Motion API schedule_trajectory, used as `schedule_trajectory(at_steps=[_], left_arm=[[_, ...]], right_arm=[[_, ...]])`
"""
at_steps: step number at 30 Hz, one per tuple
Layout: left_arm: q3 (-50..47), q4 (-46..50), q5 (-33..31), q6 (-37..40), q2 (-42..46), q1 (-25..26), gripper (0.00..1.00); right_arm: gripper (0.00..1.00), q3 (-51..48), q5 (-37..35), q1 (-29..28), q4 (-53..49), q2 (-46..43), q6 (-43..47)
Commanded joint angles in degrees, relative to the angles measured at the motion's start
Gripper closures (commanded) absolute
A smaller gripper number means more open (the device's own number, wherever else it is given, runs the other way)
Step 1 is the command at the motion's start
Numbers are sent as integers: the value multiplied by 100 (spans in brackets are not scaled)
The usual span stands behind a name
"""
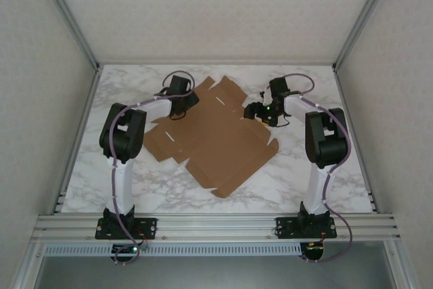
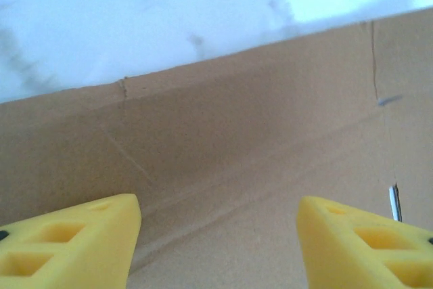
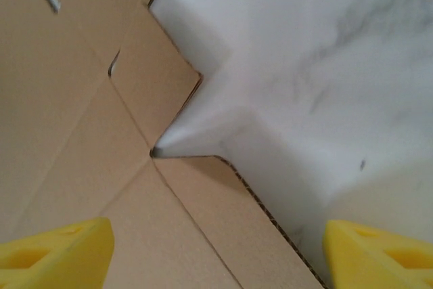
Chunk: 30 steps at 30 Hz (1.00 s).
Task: Fold the paper box
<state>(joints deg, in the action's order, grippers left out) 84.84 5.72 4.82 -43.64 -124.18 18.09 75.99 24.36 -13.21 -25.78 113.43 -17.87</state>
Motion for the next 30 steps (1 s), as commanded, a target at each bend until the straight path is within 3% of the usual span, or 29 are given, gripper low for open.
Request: schedule_trajectory(at_steps=[1,6,11,15,20,22,24,27,30], left_arm=[[439,586,169,388,-516,77,36],[993,668,436,665,-896,281,37],[1378,622,965,810,-1191,581,36],[1823,899,1089,1067,-1356,872,35],[1615,841,1058,1081,-1200,898,34],[1501,811,1064,1128,-1134,894,34],[1339,737,1052,1193,-1038,898,33],[1153,609,996,1258,-916,899,32],[1150,606,932,1304,-914,898,32]], right_arm=[[19,-513,397,-150,335,-436,-201],[20,-1076,663,-356,536,-815,-312],[20,-1131,490,-591,444,-1154,-333],[19,-1117,-562,-683,140,-1558,-363],[18,-838,-1782,-683,107,-1913,31],[11,-690,-2186,-678,194,-1967,-3],[7,-22,-2568,-637,-355,-1628,151],[15,678,-1983,-401,-848,-1074,927],[22,1492,-1432,-23,-1466,-363,1096]])
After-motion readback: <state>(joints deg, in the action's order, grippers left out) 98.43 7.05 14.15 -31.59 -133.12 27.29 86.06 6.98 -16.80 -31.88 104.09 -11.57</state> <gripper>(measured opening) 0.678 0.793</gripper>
